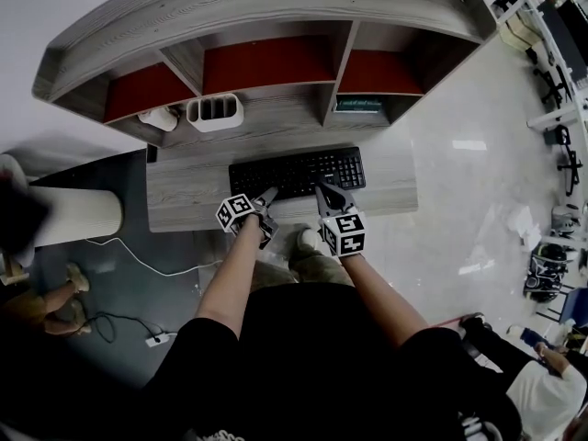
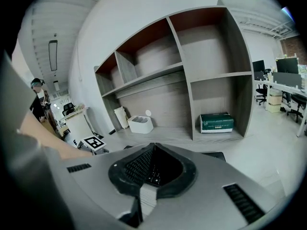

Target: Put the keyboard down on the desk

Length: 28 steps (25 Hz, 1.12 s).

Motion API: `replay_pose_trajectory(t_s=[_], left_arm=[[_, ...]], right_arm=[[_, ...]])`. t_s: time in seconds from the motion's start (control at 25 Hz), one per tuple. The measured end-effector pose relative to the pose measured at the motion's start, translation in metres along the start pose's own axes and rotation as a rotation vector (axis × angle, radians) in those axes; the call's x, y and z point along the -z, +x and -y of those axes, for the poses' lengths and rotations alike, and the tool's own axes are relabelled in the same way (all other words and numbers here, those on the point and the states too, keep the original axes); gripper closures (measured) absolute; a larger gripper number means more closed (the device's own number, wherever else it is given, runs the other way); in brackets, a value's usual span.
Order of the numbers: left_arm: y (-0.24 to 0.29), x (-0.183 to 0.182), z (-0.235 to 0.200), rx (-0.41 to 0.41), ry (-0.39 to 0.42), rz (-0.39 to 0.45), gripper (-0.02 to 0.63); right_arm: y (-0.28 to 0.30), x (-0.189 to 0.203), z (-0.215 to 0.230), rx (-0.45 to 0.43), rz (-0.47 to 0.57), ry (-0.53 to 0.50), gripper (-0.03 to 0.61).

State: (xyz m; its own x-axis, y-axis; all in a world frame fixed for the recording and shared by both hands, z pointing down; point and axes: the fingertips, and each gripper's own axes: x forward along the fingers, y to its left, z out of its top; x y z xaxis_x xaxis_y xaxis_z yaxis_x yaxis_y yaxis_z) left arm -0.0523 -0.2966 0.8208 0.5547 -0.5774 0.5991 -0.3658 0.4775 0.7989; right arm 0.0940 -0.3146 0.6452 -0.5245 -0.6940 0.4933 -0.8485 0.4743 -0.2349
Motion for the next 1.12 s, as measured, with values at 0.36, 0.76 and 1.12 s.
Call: replay_pose_trajectory(t_s=[0.36,0.76,1.12], left_arm=[[-0.026,0.017,-0.004,0.071,0.002,0.02,0.301],[-0.158,0.054,0.056,0.295,0.396,0.075,0.374],[-0.304,0.057,0.1,0.426,0.649,0.355,0.597]], right_arm=[[-0.017,0.015,-0.014,0.018,-0.001,-0.007,0.565],[-0.065,0.005,-0.066,0.05,0.055,-0.026,0.565],[-0.137,0.001,-0.16,0.09,0.127,-0.05,0.565]])
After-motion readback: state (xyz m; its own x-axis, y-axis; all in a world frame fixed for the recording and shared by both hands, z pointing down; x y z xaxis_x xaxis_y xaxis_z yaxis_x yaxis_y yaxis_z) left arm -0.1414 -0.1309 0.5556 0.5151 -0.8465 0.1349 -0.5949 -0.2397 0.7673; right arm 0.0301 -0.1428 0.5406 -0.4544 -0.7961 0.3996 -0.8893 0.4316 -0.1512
